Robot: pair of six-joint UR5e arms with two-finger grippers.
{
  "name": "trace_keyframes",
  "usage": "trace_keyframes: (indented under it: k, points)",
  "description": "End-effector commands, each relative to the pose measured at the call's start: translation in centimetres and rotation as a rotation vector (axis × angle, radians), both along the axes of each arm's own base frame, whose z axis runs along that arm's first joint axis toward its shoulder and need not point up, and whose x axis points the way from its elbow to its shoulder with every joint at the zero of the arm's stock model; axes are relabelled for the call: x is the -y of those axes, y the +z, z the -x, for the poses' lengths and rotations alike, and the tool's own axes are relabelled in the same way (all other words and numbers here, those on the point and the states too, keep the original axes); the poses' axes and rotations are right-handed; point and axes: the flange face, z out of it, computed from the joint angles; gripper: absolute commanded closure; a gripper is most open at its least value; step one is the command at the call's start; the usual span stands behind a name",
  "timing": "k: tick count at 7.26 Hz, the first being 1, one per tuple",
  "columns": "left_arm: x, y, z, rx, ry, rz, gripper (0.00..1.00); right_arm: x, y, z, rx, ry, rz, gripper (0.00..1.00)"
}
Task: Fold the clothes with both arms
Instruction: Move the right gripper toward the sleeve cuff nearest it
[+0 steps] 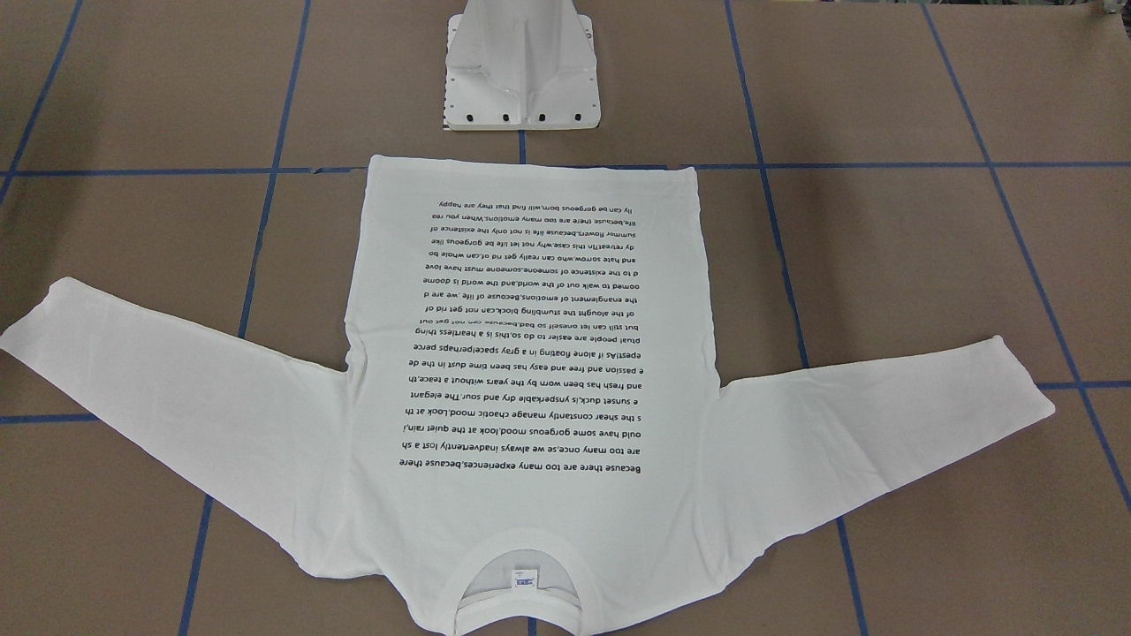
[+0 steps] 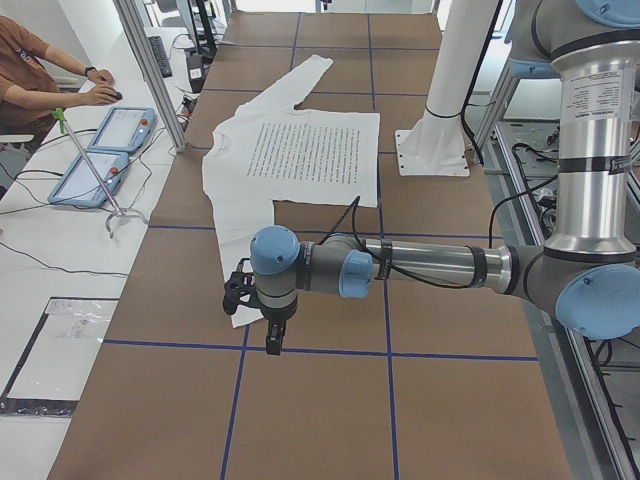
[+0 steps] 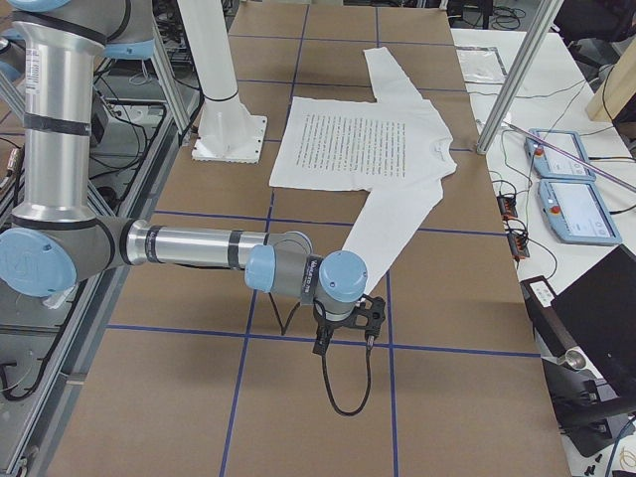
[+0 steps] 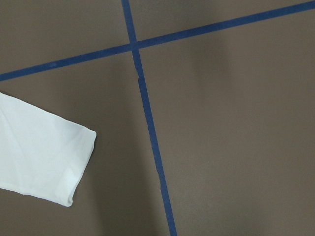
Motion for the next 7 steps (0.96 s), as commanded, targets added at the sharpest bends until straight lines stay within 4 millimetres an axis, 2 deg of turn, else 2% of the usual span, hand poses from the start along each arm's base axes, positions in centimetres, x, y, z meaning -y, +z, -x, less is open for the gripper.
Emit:
trace_keyframes:
  k: [1, 2, 4, 5, 6, 7]
  points:
    - [0.0, -0.1, 0.0, 0.001, 0.000, -0.003, 0.00, 0.6, -0.8, -0.1, -0.013, 0.001, -0.017, 0.00]
    - [0.2, -0.2, 0.0, 0.004, -0.001, -0.004, 0.00, 0.8, -1.2, 0.0, -0.012, -0.001, -0.026, 0.00]
    - [1.7, -1.9, -0.3, 0.001, 0.001, -0.050, 0.00, 1.7, -1.8, -0.1, -0.017, -0.001, -0.072, 0.00]
    - [2.4, -3.7, -0.3, -0.002, 0.000, -0.116, 0.00, 3.4, -3.5, 0.1, -0.017, -0.004, -0.184, 0.00]
    - [4.5, -5.9, -0.9, 0.003, 0.004, -0.219, 0.00, 3.7, -3.6, 1.2, -0.012, -0.021, -0.211, 0.00]
    - [4.3, -6.5, -1.1, -0.009, 0.013, -0.263, 0.00, 5.3, -4.7, 3.2, -0.013, -0.029, -0.248, 0.00]
